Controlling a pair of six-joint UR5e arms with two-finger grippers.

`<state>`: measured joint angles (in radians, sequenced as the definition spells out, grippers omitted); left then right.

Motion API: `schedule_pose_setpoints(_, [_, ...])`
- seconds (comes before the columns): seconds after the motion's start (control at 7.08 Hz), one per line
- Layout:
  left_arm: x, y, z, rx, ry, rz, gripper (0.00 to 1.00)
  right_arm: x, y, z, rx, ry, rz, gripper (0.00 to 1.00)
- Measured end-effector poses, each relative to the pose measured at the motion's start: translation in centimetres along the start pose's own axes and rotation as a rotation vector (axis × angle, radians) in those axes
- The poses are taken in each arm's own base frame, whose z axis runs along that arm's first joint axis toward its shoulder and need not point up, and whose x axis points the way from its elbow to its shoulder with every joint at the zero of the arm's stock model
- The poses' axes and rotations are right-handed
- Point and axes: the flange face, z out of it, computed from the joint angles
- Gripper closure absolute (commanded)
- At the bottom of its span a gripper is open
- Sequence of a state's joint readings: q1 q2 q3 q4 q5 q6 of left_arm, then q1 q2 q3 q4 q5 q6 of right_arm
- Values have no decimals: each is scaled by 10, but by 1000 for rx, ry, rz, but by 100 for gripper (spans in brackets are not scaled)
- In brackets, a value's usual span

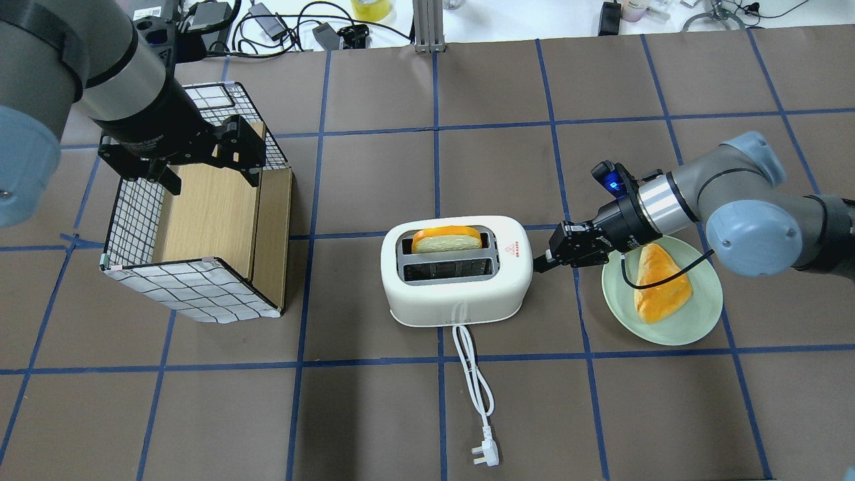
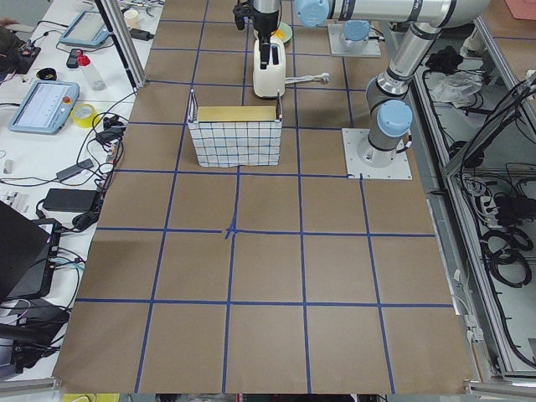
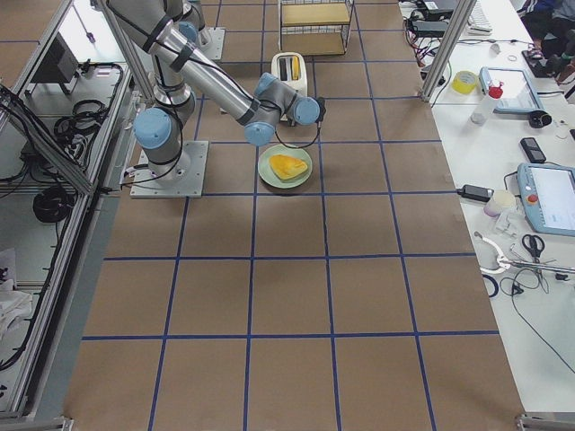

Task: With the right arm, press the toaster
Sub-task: 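Hold the toaster lever down with the right gripper, then release the lever and lift the right gripper away from the toaster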

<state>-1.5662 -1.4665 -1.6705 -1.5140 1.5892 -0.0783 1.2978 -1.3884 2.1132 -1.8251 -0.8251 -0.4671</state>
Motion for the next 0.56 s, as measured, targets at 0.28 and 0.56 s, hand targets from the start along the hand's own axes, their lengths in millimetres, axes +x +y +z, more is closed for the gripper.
schedule_pose_setpoints(0.28, [0, 0, 0, 0, 0, 0, 0, -7, 0, -8, 9, 9, 21, 100])
schedule_pose_setpoints(0.56, [0, 0, 0, 0, 0, 0, 0, -18, -1, -19, 31, 23, 42, 100])
